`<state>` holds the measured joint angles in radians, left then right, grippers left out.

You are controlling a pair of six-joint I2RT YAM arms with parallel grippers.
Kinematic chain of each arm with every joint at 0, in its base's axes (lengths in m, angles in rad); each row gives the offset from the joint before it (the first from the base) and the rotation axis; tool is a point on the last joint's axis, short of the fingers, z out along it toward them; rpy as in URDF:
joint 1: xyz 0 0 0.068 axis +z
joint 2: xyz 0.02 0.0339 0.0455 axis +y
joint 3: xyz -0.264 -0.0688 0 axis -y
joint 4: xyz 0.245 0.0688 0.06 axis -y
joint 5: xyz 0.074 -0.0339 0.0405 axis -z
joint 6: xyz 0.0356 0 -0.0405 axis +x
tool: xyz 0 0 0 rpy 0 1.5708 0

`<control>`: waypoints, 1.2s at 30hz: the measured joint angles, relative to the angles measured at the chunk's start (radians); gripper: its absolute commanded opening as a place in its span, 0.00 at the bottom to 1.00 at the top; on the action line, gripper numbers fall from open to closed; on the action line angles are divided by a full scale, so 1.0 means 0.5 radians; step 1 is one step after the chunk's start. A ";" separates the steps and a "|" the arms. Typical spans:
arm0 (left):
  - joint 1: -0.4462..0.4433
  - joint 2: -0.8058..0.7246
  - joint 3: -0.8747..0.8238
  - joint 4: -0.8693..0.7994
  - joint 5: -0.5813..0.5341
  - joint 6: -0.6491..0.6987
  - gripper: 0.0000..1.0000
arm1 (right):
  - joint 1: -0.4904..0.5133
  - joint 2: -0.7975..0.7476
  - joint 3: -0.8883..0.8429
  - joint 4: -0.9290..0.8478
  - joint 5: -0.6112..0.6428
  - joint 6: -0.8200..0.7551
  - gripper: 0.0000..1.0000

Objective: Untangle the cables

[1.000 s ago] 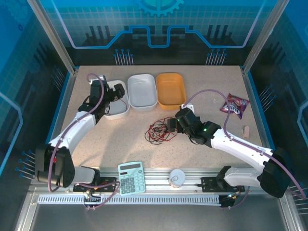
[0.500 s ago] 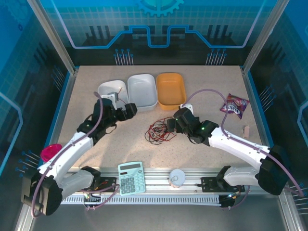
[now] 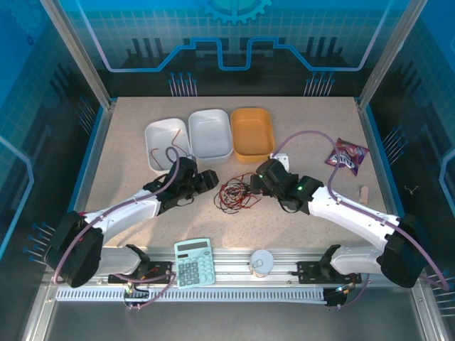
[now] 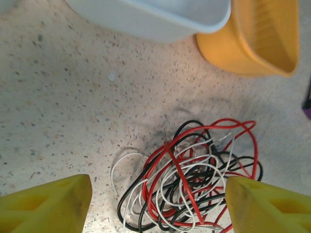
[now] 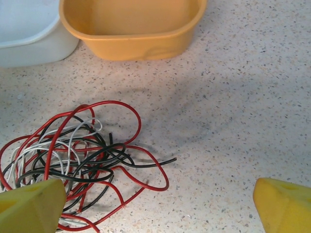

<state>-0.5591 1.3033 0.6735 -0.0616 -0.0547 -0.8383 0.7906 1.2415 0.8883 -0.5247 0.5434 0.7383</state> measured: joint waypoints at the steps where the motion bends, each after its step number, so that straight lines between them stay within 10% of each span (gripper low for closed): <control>1: -0.018 0.043 0.015 0.010 0.000 -0.010 0.66 | 0.000 -0.002 0.000 -0.008 0.001 0.008 1.00; 36: -0.175 0.520 0.179 0.194 0.098 -0.203 0.12 | -0.013 0.076 0.008 -0.028 -0.002 0.063 1.00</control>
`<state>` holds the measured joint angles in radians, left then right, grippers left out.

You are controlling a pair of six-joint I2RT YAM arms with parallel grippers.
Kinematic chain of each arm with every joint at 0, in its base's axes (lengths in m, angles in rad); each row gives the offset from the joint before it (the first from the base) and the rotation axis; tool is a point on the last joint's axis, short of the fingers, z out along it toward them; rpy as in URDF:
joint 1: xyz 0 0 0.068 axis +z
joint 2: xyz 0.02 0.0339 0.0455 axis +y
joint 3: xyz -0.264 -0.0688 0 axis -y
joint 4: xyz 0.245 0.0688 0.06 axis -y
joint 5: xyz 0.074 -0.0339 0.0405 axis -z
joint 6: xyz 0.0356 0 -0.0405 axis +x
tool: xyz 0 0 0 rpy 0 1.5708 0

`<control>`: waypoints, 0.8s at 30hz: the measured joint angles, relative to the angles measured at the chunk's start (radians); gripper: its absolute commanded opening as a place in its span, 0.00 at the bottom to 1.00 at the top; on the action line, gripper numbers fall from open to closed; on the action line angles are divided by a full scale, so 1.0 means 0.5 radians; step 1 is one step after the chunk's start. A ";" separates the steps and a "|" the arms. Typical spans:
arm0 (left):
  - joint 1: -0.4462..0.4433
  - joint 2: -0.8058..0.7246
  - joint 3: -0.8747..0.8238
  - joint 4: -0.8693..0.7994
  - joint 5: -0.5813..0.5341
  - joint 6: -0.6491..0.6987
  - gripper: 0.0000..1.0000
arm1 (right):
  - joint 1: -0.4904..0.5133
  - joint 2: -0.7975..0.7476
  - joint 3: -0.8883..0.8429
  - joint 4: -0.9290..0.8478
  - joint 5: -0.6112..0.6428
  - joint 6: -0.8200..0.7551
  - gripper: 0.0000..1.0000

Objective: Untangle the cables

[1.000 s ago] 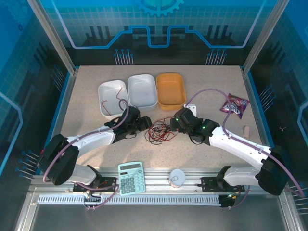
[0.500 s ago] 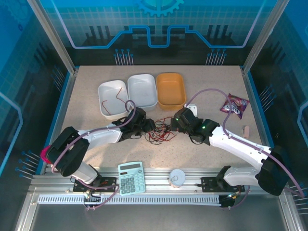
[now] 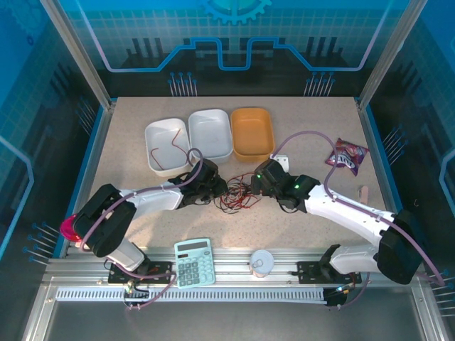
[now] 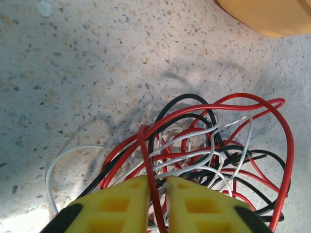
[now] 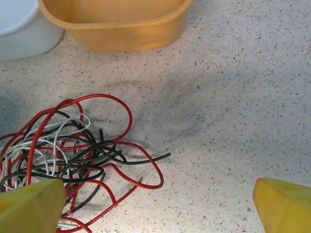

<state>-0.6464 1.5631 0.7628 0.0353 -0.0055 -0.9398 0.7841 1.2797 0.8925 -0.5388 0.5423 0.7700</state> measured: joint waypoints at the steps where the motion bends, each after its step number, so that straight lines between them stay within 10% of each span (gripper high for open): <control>1: 0.000 0.000 0.004 0.000 0.000 -0.001 0.10 | 0.000 0.001 0.000 0.000 0.001 0.000 1.00; 24: -0.066 -0.366 0.109 -0.304 -0.017 0.320 0.00 | -0.013 -0.001 -0.001 0.154 -0.056 -0.030 1.00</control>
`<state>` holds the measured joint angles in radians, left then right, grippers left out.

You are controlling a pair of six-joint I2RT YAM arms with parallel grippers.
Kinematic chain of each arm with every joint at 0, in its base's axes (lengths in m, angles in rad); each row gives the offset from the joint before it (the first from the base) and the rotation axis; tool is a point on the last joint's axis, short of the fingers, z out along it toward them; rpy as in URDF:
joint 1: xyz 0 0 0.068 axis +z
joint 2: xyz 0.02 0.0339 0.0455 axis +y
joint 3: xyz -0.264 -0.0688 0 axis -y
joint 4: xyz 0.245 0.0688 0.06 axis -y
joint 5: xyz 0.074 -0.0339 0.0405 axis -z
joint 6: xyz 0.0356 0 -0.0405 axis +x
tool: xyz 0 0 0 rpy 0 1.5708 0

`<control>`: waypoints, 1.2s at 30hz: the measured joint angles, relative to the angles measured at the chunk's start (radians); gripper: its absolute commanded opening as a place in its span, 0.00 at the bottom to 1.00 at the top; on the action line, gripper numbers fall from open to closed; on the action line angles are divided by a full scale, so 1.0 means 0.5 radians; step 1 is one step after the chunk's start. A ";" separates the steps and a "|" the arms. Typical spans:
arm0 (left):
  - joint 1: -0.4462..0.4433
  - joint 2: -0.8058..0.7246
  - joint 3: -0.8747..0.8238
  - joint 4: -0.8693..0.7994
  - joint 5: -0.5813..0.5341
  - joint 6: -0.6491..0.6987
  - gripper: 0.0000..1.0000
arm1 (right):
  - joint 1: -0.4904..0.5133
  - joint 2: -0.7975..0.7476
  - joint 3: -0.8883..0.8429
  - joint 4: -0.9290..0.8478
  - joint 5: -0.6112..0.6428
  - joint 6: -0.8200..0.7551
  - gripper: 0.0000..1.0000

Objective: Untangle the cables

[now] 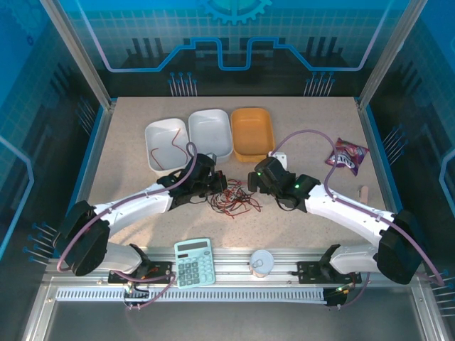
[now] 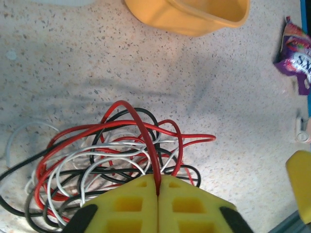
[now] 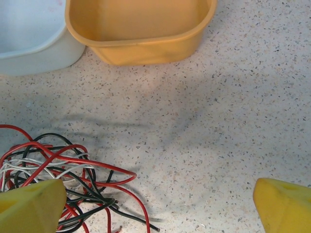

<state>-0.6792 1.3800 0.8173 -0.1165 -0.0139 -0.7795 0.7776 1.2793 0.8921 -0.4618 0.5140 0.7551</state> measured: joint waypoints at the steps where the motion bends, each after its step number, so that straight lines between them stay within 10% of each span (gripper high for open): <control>1: 0.000 0.000 0.000 -0.011 0.001 0.000 0.00 | 0.000 0.000 0.000 0.005 -0.002 0.000 1.00; 36: -0.048 -0.257 0.356 0.046 0.494 0.649 0.00 | -0.018 -0.178 -0.270 0.356 -0.223 -0.069 1.00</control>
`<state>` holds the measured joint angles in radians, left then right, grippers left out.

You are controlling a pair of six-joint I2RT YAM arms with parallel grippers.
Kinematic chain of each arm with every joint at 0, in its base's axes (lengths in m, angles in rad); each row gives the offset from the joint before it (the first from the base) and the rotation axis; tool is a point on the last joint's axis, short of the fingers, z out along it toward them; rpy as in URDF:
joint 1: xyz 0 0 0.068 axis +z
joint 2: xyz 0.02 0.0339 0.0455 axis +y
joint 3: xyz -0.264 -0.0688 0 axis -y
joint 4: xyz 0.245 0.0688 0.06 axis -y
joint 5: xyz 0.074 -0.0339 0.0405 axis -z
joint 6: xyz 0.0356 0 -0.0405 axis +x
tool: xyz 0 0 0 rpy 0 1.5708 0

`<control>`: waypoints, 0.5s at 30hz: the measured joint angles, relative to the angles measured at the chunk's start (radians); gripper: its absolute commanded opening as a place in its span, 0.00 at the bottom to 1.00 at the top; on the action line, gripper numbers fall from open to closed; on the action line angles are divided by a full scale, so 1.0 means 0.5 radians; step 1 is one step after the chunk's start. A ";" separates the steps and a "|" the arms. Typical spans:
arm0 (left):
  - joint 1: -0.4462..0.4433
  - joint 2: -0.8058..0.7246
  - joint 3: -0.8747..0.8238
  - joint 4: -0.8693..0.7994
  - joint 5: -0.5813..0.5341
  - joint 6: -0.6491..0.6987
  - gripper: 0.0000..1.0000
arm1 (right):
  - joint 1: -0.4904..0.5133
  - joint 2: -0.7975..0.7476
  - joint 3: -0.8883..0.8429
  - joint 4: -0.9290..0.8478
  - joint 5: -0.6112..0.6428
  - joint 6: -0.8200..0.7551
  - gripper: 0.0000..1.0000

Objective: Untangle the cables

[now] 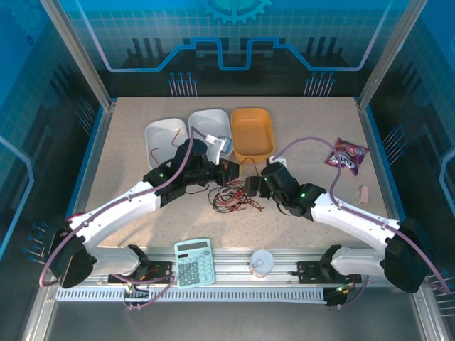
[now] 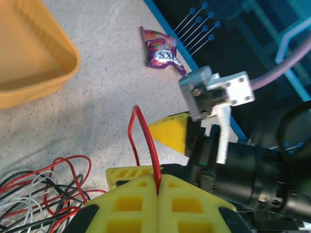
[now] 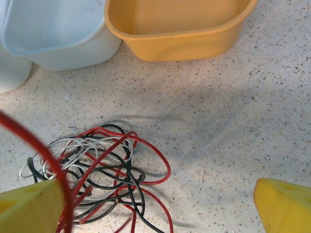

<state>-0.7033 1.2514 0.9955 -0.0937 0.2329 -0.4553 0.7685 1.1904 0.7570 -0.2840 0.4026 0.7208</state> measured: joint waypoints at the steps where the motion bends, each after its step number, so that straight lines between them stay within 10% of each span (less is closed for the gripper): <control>1: 0.000 -0.026 0.018 -0.016 -0.001 0.016 0.00 | -0.005 -0.013 -0.008 0.003 -0.001 0.000 1.00; 15: 0.000 -0.187 0.171 -0.120 -0.091 0.184 0.00 | -0.034 -0.085 -0.047 0.034 -0.008 0.001 1.00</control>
<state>-0.7033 1.1580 1.0809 -0.1535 0.1875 -0.3634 0.7513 1.1481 0.7338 -0.2672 0.3988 0.7212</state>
